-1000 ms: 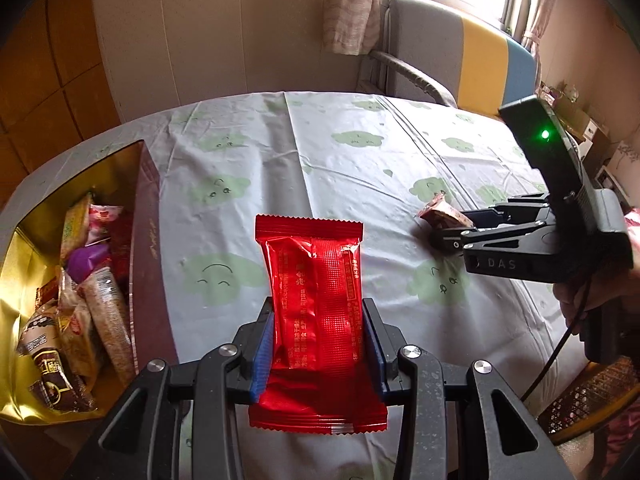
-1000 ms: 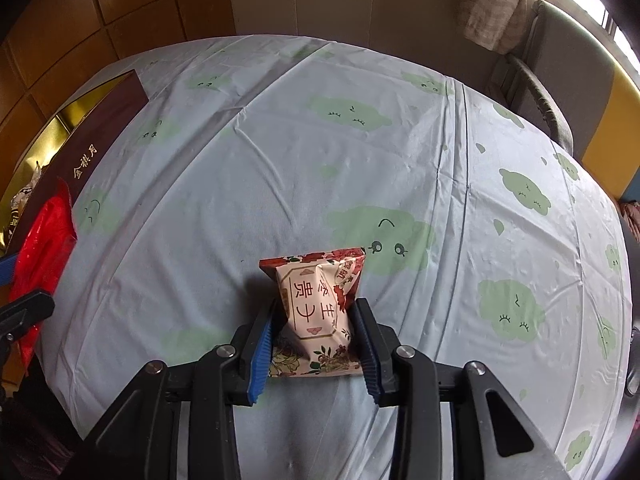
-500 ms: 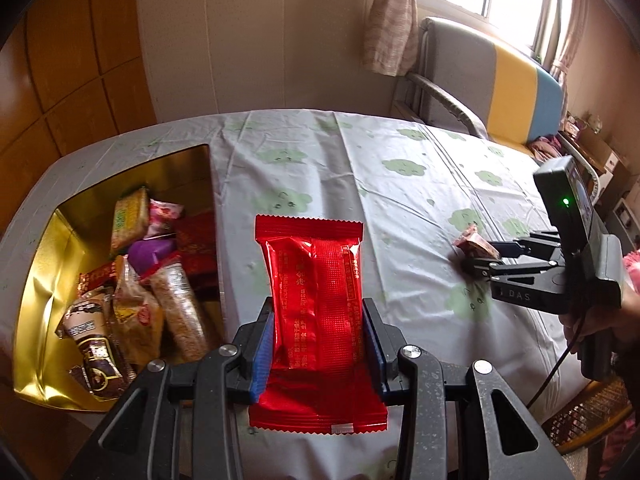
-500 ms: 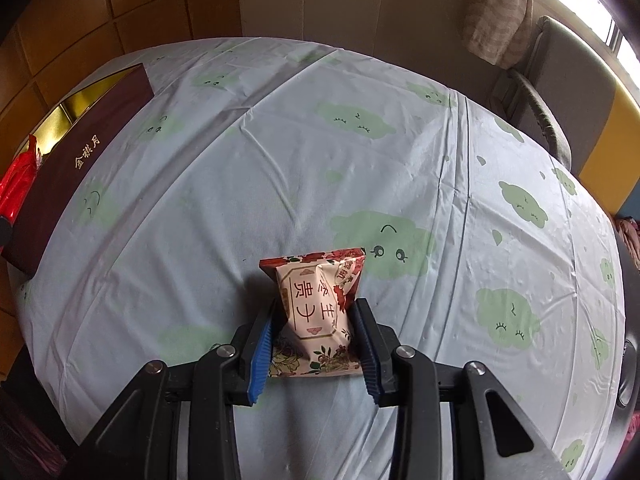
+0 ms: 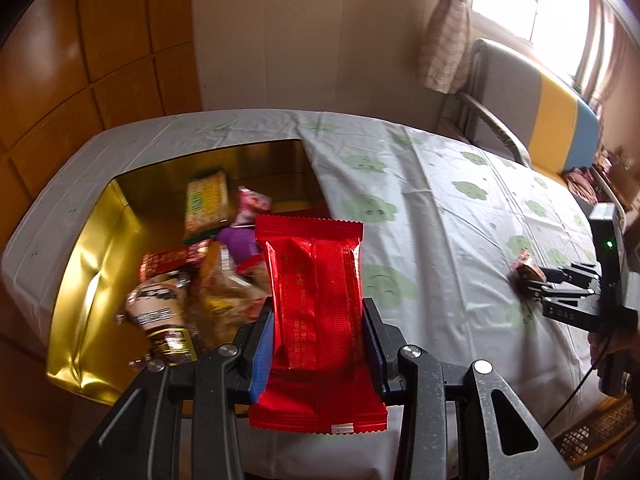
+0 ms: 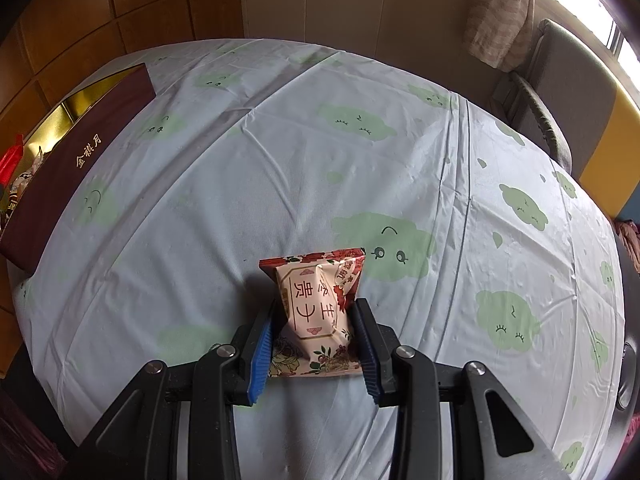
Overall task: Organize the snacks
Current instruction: 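Carry the large red pack into the gold box and open the left tool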
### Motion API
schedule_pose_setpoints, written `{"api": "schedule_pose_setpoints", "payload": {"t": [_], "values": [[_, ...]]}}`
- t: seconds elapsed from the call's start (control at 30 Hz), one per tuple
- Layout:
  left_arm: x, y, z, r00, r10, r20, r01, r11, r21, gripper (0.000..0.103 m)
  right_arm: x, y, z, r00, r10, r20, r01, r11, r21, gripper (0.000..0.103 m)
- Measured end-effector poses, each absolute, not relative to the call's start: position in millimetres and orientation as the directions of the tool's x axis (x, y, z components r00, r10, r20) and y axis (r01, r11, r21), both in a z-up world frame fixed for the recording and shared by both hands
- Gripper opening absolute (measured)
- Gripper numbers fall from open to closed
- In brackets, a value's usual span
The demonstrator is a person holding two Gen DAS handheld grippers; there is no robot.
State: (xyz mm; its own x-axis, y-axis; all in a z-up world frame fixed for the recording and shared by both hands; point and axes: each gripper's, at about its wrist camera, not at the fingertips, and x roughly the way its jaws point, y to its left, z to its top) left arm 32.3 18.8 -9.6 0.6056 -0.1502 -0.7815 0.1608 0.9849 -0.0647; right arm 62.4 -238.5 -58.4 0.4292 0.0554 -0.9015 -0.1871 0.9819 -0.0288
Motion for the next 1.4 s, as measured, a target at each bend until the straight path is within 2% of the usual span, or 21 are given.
{"api": "schedule_pose_setpoints", "payload": {"t": [0.43, 0.7, 0.97, 1.17, 1.2, 1.23, 1.33, 1.4], "values": [[44.9, 170.4, -11.2, 0.587, -0.046, -0.808, -0.226, 0.949, -0.218, 0.04, 62.5, -235.8, -57.6, 0.431, 0.046, -0.901, -0.188, 0.981, -0.04, 0.038], [73.3, 184.7, -18.4, 0.564, -0.139, -0.814, -0.244, 0.914, -0.325, 0.04, 62.6, -235.6, -57.4, 0.432, 0.045, -0.901, -0.187, 0.982, -0.04, 0.038], [148.6, 185.1, -27.0, 0.535, -0.206, -0.82, -0.282, 0.871, -0.402, 0.04, 63.3, -236.9, -57.7, 0.432, 0.05, -0.9, -0.178, 0.983, -0.031, 0.038], [190.7, 177.6, -46.4, 0.485, -0.167, -0.858, -0.294, 0.893, -0.34, 0.042, 63.4, -237.0, -57.7, 0.433, 0.05, -0.9, -0.177, 0.984, -0.031, 0.038], [195.6, 177.0, -50.6, 0.473, -0.164, -0.866, -0.295, 0.896, -0.331, 0.045, 63.5, -237.0, -57.7, 0.432, 0.05, -0.9, -0.178, 0.984, -0.031, 0.038], [197.9, 176.8, -54.0, 0.464, -0.159, -0.871, -0.301, 0.897, -0.324, 0.049, 63.6, -237.1, -57.8, 0.432, 0.049, -0.9, -0.178, 0.983, -0.032, 0.038], [193.3, 175.8, -54.7, 0.467, -0.162, -0.869, -0.283, 0.904, -0.321, 0.05, 63.3, -236.9, -57.7, 0.432, 0.049, -0.9, -0.178, 0.984, -0.032, 0.038], [184.0, 171.3, -47.4, 0.489, -0.107, -0.866, -0.265, 0.927, -0.265, 0.05, 63.4, -236.8, -57.7, 0.433, 0.048, -0.9, -0.179, 0.983, -0.034, 0.038]]}}
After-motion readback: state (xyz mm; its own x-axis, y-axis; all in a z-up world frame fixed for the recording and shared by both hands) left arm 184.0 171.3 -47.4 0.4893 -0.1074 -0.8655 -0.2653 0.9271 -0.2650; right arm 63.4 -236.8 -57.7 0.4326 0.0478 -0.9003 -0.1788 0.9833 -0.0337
